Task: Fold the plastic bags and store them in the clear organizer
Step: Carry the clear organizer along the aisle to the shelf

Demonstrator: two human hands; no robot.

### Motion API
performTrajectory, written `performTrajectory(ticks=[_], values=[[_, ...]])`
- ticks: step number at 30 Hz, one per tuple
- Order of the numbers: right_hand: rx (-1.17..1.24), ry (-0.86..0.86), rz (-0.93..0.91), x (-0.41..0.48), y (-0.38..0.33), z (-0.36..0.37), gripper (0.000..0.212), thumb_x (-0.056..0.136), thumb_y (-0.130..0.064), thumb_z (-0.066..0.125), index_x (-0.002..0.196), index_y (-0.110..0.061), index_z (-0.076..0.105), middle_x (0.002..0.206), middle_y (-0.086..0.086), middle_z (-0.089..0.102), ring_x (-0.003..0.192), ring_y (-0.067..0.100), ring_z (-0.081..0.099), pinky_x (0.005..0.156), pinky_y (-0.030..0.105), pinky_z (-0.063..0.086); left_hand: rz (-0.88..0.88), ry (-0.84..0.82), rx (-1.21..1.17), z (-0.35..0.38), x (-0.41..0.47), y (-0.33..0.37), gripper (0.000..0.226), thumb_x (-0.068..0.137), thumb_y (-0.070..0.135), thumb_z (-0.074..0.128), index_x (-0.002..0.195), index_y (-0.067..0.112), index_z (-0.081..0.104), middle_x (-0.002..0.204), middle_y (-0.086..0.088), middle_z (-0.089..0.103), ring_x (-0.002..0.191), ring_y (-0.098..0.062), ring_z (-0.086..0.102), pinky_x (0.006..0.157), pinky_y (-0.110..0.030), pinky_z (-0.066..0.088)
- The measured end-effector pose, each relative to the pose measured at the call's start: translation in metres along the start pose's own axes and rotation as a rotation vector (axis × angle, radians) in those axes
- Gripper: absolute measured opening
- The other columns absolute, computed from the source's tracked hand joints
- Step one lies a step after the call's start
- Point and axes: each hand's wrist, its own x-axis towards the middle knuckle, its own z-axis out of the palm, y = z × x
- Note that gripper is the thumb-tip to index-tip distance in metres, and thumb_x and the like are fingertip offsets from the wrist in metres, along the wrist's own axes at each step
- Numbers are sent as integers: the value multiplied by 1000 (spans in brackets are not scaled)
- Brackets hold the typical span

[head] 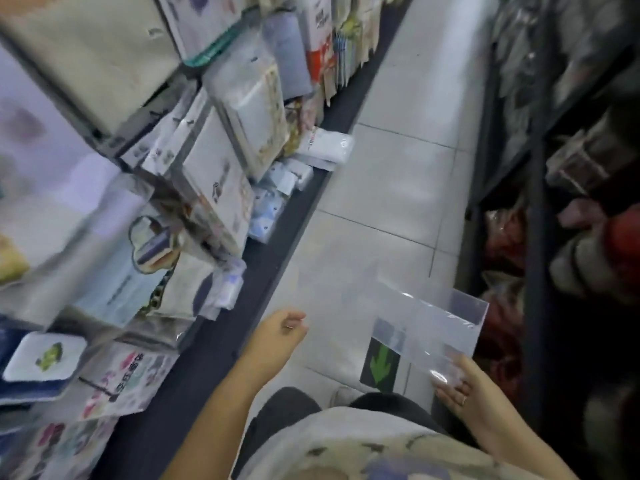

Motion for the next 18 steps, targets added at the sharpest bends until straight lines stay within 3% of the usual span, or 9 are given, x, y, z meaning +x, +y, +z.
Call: performTrajectory(ticks=[3,7,10,14,18], values=[[-2,4,-46,39,-50,24,39,91,-25,60,123,-5,50,101,18,63,83,26,64,66,30,50,-26,59,-46,-4,43,22,16,93,21,60,107,26,62,108,9,64,101,-5,59,87,-24,46],[13,19,-73,96,-113,65,40,87,-25,66,118,-8,48,83,14,67,77,25,69,62,28,54,-81,70,-2,-28,114,33,17,93,19,61,110,22,63,106,12,63,94,6,55,75,-12,41],[43,36,-87,141,-164,100,37,86,-25,66,115,-6,52,70,9,69,72,23,70,62,27,52,-109,142,24,-53,190,56,17,91,18,63,108,21,64,100,11,63,94,-4,59,80,-21,43],[90,98,-84,184,-238,140,42,85,-25,69,116,-3,52,86,15,67,82,27,69,64,29,53,-60,107,62,-79,303,122,14,91,13,63,103,20,63,100,3,66,101,-18,63,82,-25,44],[192,145,-88,210,-309,163,40,88,-22,65,120,1,54,107,22,64,87,30,67,69,32,51,54,-3,159,-88,414,224,13,91,14,61,103,19,62,105,-1,66,100,-16,61,84,-28,47]])
